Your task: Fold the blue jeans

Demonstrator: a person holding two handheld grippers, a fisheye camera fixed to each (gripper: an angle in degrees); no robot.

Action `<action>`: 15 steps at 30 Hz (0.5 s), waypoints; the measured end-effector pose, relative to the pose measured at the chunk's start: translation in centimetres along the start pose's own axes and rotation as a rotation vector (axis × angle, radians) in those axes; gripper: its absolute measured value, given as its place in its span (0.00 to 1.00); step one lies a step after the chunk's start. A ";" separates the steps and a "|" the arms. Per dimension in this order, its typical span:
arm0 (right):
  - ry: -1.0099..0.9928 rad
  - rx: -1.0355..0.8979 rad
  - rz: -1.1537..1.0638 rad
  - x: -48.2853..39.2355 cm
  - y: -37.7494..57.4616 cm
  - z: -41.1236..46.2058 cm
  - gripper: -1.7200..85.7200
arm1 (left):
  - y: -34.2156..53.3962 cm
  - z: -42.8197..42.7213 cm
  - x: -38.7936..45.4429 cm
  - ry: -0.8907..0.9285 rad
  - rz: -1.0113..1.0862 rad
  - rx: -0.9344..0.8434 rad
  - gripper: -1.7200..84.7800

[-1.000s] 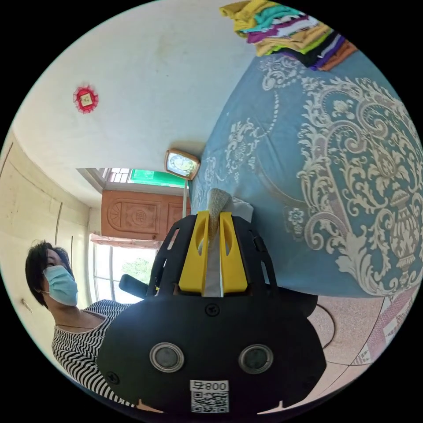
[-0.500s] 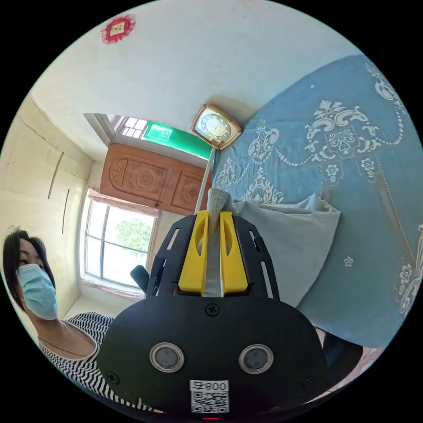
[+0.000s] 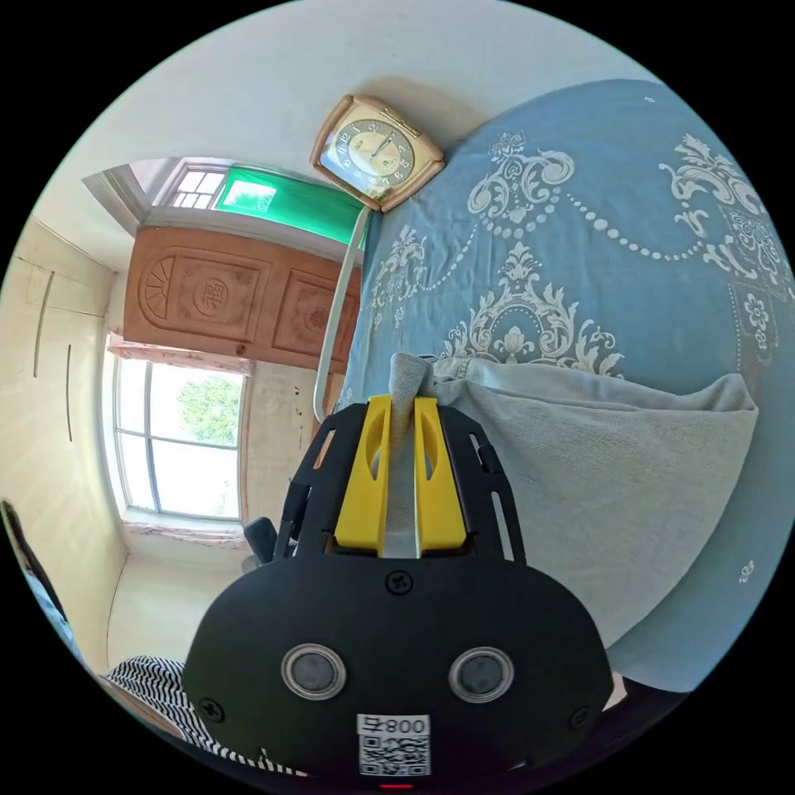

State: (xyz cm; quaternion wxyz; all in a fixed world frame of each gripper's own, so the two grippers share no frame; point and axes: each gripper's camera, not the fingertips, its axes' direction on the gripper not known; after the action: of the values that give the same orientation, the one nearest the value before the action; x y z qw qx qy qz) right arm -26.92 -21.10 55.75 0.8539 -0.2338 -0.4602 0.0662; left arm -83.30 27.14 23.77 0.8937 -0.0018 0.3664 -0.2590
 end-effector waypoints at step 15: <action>-0.042 -0.048 -0.135 -5.3 -6.4 10.0 0.08 | 0.4 -5.6 -14.3 0.023 -0.192 0.083 0.04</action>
State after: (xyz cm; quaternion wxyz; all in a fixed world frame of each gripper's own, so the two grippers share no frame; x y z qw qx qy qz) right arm -38.73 -25.12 59.38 0.8409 -0.2212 -0.4940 0.0024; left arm -95.29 35.16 28.94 0.8598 0.0029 0.3637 -0.3584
